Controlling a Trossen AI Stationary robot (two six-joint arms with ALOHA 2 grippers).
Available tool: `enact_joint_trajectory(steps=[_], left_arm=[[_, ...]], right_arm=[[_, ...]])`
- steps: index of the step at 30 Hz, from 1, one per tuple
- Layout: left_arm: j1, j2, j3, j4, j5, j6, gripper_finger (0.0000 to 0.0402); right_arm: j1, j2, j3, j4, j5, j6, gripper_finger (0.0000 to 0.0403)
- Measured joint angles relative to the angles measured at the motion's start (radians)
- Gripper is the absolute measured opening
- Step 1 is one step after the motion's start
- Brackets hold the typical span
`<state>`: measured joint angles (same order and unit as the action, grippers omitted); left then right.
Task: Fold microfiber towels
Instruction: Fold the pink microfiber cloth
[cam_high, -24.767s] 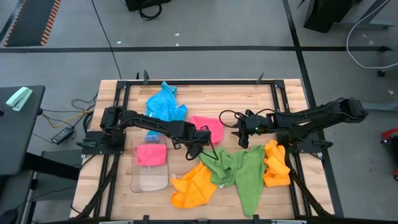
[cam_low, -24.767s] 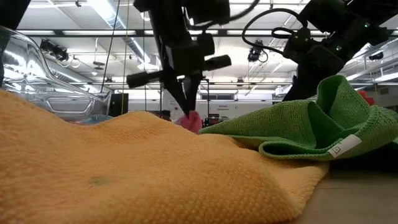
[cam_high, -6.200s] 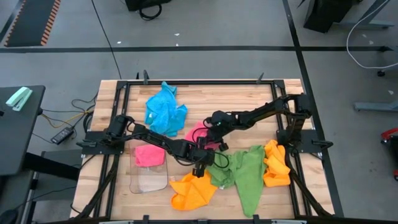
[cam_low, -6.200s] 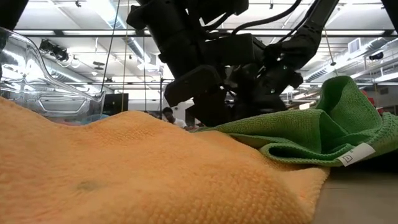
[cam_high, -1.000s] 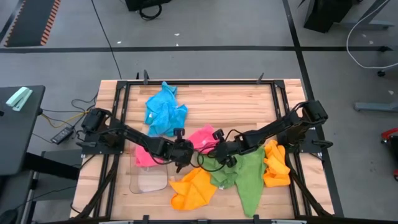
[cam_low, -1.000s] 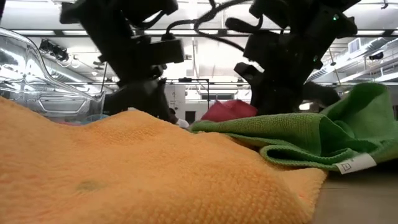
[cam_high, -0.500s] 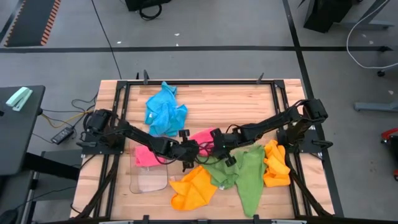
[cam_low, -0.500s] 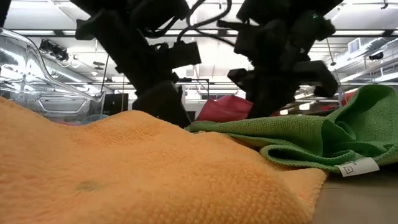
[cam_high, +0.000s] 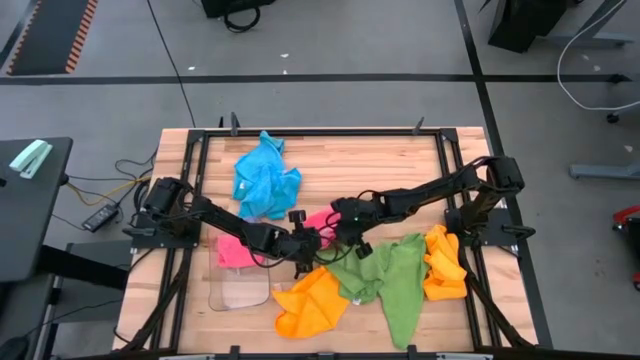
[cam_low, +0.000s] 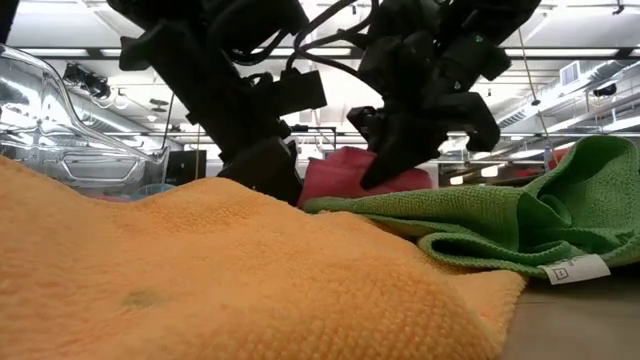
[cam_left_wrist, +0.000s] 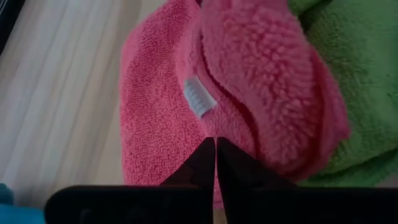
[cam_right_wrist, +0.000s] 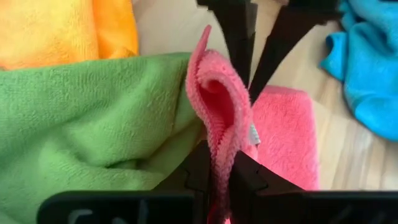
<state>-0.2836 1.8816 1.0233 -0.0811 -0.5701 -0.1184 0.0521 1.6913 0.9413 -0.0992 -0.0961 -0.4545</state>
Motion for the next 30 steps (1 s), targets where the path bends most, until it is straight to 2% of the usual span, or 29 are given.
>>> enact_joint_trajectory(steps=[6, 13, 22, 26, 30], left_arm=[[0.0, 0.003, 0.0, -0.008, -0.002, 0.001, 0.0006], [-0.004, 0.004, 0.0, -0.024, -0.002, -0.001, 0.0028], [-0.008, 0.004, 0.0, -0.043, -0.002, 0.002, 0.0006], [-0.009, 0.004, 0.0, -0.043, -0.001, 0.002, 0.002], [-0.009, 0.004, 0.0, -0.05, -0.001, -0.005, 0.0028]], right_arm=[[-0.035, 0.029, 0.0, 0.031, -0.043, -0.054, 0.004], [-0.072, 0.082, 0.0, 0.081, -0.041, -0.09, 0.004], [-0.105, 0.082, 0.0, 0.104, -0.074, -0.172, 0.004], [-0.12, 0.109, 0.002, 0.17, -0.142, -0.197, 0.004], [-0.136, 0.17, 0.0, 0.239, -0.149, -0.2, 0.004]])
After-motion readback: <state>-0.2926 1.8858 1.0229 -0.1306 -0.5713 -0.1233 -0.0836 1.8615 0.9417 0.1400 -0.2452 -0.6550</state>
